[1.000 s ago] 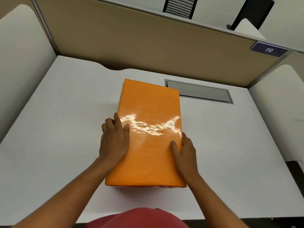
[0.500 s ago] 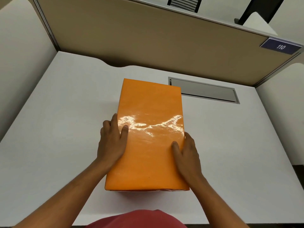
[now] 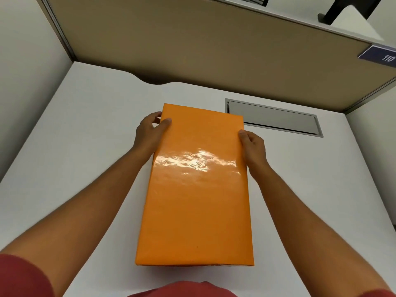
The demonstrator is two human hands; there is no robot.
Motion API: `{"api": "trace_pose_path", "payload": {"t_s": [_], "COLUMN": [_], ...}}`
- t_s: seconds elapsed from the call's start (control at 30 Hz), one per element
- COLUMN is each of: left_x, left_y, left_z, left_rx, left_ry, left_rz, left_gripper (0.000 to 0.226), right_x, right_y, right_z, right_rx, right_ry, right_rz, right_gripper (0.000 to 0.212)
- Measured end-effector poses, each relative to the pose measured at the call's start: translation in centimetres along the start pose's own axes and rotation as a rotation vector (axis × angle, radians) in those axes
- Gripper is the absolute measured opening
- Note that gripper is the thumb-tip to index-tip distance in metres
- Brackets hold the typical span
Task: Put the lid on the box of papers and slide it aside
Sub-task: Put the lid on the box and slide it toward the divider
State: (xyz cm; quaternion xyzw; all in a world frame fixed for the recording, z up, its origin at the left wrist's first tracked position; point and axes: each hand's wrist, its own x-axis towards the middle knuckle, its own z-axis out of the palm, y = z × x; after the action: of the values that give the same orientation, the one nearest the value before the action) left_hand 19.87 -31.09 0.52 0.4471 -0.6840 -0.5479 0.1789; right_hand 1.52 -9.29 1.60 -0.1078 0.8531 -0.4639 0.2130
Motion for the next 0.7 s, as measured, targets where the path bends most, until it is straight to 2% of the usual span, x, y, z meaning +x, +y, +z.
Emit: {"api": "trace_pose_path", "payload": {"t_s": [0.13,0.3,0.47,0.6,0.7], "left_x": [1.0,1.8,2.4,4.1,5.0], "left_y": [-0.7,-1.6,-1.6,-0.1,0.7], "left_z": [0.0,0.2,0.1,-0.2,0.1], "left_rx": [-0.073,-0.167,-0.176,-0.162,-0.144], "left_ry": [-0.049,-0.104,-0.137,-0.091,-0.075], "left_rz": [-0.051,-0.069,-0.09,-0.16,-0.14], "left_gripper": [0.056,0.05,0.042,0.026,0.046], "right_x": [1.5,2.4,2.6,3.5,4.2], "right_y": [0.2,0.7,0.8,-0.2,-1.0], "right_z": [0.4,1.1,1.6,1.7,1.8], "right_rx": [0.092,0.091,0.03,-0.109,-0.193], "right_ry": [-0.065,-0.057,-0.051,0.034,0.058], "right_rz": [0.068,0.12,0.094,-0.094,-0.224], "right_gripper": [0.022,0.032,0.035,0.043,0.046]}}
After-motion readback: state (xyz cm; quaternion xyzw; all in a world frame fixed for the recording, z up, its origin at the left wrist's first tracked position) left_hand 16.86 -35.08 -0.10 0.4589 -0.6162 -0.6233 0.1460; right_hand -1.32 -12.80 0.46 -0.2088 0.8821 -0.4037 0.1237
